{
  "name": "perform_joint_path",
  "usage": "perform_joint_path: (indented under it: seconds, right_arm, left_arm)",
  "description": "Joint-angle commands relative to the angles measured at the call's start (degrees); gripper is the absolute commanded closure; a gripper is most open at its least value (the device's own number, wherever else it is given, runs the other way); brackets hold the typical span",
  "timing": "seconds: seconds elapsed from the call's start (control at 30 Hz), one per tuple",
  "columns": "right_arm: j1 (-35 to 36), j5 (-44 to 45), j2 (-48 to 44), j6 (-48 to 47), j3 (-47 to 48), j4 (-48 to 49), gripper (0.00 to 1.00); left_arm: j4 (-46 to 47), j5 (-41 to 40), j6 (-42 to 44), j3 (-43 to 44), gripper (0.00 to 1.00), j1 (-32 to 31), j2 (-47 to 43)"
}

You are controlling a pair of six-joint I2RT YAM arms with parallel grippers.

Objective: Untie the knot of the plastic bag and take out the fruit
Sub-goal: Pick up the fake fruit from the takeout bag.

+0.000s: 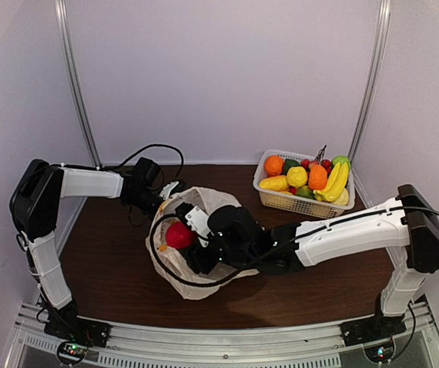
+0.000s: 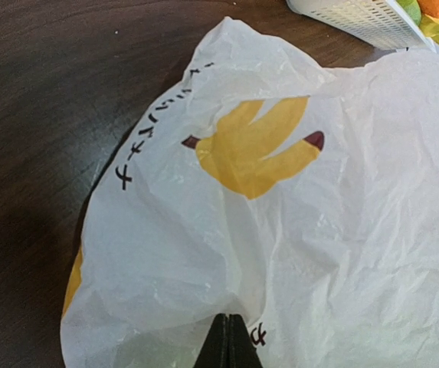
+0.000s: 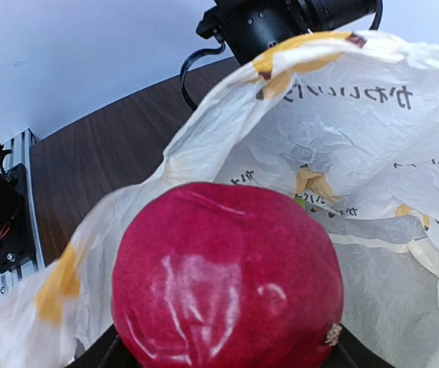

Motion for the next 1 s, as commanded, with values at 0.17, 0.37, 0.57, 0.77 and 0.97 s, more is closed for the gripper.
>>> perform_joint_path:
  seconds: [0.17,0.37,0.57,0.77,0.97]
  right_arm:
    - [2.08,9.82,-8.45,-1.38,-1.18,-3.21,0.45]
    - [2.16,13.69,-15.39,-1.27,-2.36,-5.5,0.45]
    - [2.2,20.18,-25.93,-0.31,-3.92,-10.29,0.44]
    - [-1.32,30.07,-33.38,-0.63,-4.06,-20.46,0.44]
    - [-12.23,25.94,-34.71,-0.97,-4.48,-26.17,0.44]
  left_arm:
    - [1.4,-1.41,0.71,-0.62,1.0,0.22,-1.52]
    - [1.13,-1.81,0.85,-0.54,1.0,0.22,-1.91]
    - [1.12,-2.48,1.27,-0.54,1.0,0.22,-3.36]
    - [1.06,-4.59,2.08,-0.62,0.97,0.22,-5.76]
    - [0.72,-7.81,2.67,-0.89,0.66,0.22,-8.1]
